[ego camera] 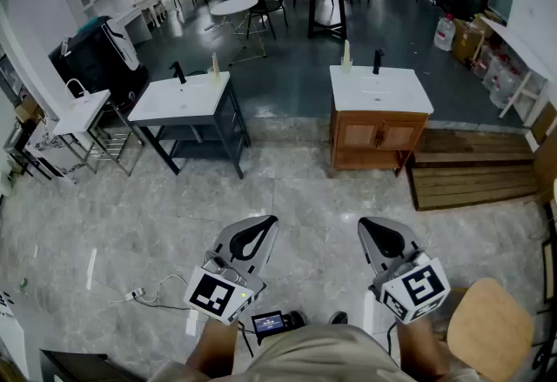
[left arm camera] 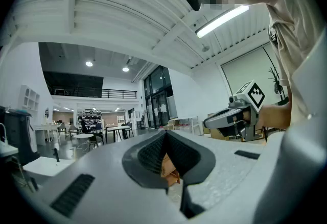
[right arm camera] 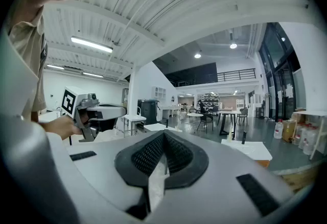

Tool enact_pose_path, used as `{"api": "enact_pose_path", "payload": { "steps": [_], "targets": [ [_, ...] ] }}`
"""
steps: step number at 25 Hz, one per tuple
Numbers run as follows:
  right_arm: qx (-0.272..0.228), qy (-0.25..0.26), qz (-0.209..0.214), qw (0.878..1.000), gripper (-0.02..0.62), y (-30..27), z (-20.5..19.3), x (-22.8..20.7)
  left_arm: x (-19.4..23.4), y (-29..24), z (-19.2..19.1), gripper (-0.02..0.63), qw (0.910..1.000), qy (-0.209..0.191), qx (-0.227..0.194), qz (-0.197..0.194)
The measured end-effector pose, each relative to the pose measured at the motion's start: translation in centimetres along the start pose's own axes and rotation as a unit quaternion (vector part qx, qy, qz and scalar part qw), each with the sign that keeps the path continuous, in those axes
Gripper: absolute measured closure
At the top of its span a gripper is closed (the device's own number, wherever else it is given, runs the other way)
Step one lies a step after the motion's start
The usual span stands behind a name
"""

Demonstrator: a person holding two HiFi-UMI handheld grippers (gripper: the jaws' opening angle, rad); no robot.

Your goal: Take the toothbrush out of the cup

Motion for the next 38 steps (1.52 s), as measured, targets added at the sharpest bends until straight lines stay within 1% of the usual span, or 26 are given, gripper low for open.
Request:
{"api": "enact_pose_path", "payload": {
  "steps": [8, 13, 19, 21, 25, 30, 33, 38],
  "targets": [
    [0.001, 0.000, -0.002, 1.000, 0.592, -1.7, 0.1, -0.4, 1.3, -0.8, -0.8, 0.600, 1.0000, 0.003, -0.002, -0.001],
    [0.005, -0.002, -0.004, 1.000, 0.592, -2.8, -0.2, -0.7, 2.1, -1.3, -1.7, 0.601, 1.0000, 0.001, 0.006, -0.007],
    [-0.004, -0.019, -0.004, 1.000, 0.592, -4.3, 0.2, -0.8, 3.6, -1.6, -1.9, 0.601, 1.0000, 0.005, -0.003, -0.007],
    [-0.008, -0.020, -0.009, 1.000, 0.591, -4.8, 0.2, -0.8, 4.1, -1.5, -2.4, 0.601, 0.9999, 0.004, 0.000, -0.010],
    [-0.014, -0.020, -0.023, 0.999, 0.591, -5.9, 0.0, -0.9, 5.3, -1.5, -2.8, 0.601, 0.9998, 0.007, -0.017, -0.009],
    [-0.019, -0.021, -0.042, 0.999, 0.592, -7.0, 0.0, -1.3, 6.6, -1.6, -3.5, 0.601, 0.9996, 0.007, -0.018, -0.021],
    [-0.015, -0.023, -0.055, 0.998, 0.591, -7.2, 0.0, -2.2, 7.1, -2.3, -4.3, 0.601, 0.9994, 0.008, -0.009, -0.031],
    [-0.021, -0.025, -0.076, 0.997, 0.591, -7.6, 0.3, -5.0, 7.6, -4.9, -5.3, 0.600, 0.9990, 0.008, 0.001, -0.045]
  ]
}}
Point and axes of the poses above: the fingertips, and each gripper's own axes: y backward along the fingers, x to its left, z out of its top, the point moved 7 cm from there along y, backward along the fingers, and after that the axes turned 11 degrees about -y, right-handed, at the moved point
